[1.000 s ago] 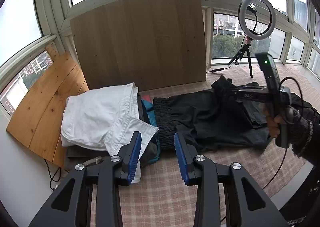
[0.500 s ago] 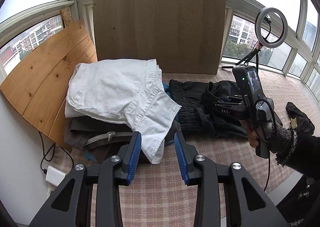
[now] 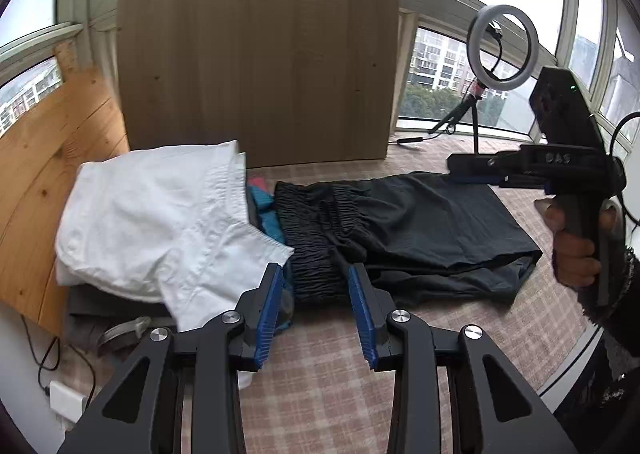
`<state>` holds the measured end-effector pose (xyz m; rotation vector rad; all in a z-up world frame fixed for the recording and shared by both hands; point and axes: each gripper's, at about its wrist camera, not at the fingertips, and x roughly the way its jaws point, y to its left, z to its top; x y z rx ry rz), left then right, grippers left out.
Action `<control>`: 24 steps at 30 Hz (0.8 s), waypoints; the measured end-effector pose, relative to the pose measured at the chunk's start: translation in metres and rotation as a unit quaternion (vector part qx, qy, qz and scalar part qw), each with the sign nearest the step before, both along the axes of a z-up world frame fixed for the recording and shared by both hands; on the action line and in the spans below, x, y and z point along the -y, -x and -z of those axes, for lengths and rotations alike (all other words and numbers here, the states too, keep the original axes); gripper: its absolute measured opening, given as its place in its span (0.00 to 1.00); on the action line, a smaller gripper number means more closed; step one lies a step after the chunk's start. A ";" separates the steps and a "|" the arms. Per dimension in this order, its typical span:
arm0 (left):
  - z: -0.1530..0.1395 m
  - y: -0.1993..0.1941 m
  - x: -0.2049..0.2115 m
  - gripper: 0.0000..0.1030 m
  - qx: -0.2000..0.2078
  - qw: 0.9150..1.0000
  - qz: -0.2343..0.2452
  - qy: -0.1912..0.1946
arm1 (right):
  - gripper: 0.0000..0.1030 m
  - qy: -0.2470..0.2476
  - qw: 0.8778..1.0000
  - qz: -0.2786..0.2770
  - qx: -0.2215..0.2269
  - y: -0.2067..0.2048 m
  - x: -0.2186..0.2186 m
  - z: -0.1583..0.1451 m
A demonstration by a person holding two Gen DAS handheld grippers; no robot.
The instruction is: Fold clothes
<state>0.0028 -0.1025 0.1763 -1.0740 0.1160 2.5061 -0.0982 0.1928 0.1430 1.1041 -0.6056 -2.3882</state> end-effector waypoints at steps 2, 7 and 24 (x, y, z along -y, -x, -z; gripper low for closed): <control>0.009 0.016 -0.029 0.32 0.008 1.000 0.021 -0.005 | 0.43 -0.061 0.997 0.042 0.008 -0.010 -0.038 -0.001; 0.045 0.071 -0.097 0.32 0.037 0.997 0.060 0.003 | 0.43 -0.173 0.976 0.100 0.092 -0.015 -0.130 0.044; 0.055 0.053 -0.182 0.29 0.030 0.996 0.025 0.076 | 0.43 -0.177 0.967 0.111 0.142 -0.056 -0.263 0.091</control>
